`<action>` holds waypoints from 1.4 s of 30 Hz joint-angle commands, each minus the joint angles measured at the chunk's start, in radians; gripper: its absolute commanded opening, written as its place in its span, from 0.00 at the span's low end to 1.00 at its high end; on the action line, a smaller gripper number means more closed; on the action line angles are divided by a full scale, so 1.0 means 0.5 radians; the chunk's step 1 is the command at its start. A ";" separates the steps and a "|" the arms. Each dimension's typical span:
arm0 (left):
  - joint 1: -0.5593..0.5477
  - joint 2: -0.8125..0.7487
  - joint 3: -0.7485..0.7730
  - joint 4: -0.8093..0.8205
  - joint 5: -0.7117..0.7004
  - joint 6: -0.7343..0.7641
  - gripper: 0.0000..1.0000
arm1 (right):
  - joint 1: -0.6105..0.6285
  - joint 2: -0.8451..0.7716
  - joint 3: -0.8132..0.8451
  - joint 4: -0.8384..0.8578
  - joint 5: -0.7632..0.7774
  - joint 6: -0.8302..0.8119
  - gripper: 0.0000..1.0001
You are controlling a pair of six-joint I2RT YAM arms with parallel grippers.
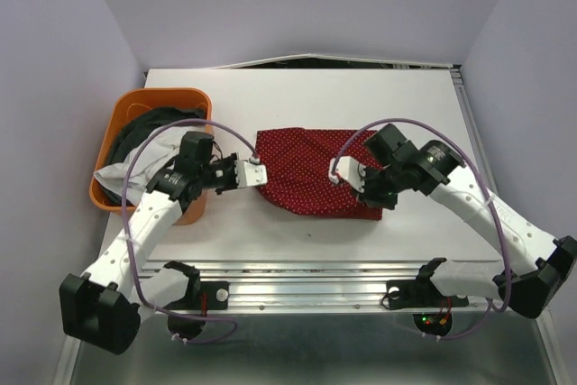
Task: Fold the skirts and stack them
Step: Fold the skirt
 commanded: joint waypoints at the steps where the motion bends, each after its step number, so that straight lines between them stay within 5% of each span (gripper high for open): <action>1: 0.058 0.173 0.221 0.164 0.010 -0.302 0.00 | -0.372 0.113 0.164 0.103 0.095 -0.263 0.01; 6: 0.107 0.437 0.353 0.320 -0.002 -0.464 0.00 | -0.750 0.435 0.385 0.192 0.028 -0.469 0.01; 13: 0.107 0.887 0.693 0.440 -0.076 -0.743 0.00 | -0.955 0.858 0.630 0.358 0.025 -0.623 0.01; 32: 0.110 1.756 1.387 0.437 -0.303 -1.084 0.01 | -1.079 1.785 1.354 0.422 0.064 -0.724 0.06; 37: 0.110 1.892 1.531 0.437 -0.426 -1.207 0.40 | -1.100 1.966 1.458 0.563 0.113 -0.608 0.42; 39: 0.110 1.883 1.538 0.468 -0.469 -1.268 0.50 | -1.122 2.028 1.517 0.630 0.153 -0.568 0.46; 40: 0.110 1.870 1.550 0.459 -0.481 -1.287 0.66 | -1.143 2.058 1.554 0.637 0.162 -0.522 0.48; 42: 0.110 1.806 1.547 0.413 -0.481 -1.375 0.67 | -1.164 2.147 1.667 0.628 0.156 -0.485 0.48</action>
